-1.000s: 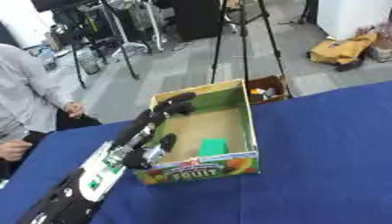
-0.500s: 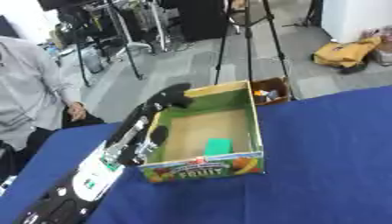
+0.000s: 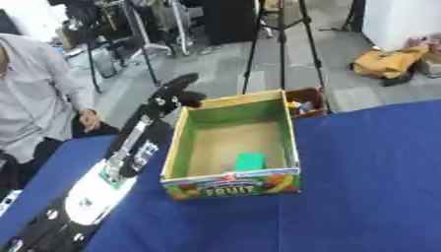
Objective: Pick up objects on the table and place them in the box.
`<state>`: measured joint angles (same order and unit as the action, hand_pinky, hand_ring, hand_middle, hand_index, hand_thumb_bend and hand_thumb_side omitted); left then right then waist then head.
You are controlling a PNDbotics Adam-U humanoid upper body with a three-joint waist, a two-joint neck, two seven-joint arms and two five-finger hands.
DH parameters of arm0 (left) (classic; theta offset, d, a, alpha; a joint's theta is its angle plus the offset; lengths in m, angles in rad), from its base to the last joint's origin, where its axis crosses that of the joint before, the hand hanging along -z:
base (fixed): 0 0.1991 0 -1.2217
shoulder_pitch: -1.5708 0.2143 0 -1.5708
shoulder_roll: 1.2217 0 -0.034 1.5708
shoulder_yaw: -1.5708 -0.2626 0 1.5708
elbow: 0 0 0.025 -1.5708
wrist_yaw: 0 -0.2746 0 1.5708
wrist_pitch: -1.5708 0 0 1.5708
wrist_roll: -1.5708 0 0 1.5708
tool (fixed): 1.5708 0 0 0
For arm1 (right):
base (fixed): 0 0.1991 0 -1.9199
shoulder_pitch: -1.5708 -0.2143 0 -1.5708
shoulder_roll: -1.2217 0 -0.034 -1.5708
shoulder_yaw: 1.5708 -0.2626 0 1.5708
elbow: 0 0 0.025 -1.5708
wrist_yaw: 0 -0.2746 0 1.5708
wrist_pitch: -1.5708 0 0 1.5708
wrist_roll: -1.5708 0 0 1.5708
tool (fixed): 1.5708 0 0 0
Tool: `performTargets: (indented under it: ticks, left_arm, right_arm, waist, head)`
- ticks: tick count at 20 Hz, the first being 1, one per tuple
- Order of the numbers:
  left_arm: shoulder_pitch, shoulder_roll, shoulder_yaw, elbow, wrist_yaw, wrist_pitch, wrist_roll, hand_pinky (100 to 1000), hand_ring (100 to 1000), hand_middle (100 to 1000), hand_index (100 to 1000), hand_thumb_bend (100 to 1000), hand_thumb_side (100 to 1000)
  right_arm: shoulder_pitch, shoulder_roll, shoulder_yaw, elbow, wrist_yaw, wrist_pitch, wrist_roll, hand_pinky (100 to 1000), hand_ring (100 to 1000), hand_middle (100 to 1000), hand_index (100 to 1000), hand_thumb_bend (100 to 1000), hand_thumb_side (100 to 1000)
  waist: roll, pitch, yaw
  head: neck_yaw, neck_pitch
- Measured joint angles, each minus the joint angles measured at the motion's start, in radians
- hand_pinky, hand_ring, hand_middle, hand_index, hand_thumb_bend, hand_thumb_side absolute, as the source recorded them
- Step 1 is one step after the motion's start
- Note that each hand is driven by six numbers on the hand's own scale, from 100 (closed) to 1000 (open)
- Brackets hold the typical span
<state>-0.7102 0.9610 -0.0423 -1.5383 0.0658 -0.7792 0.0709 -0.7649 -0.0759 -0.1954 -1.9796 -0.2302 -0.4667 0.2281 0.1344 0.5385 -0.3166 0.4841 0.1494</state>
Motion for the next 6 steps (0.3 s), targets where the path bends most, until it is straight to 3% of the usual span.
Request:
performTargets:
  ticks: [6]
  left_arm:
    - [0.054,0.004,0.015,-0.133,0.086,0.049,0.010,784,834,952,1000,146,1000]
  right_arm:
    - [0.007,0.009,0.000,0.000,0.008,-0.003,-0.019,893,902,523,834,100,387]
  waist:
    - [-0.017,-0.029,0.017]
  head:
    - [-0.011,0.040]
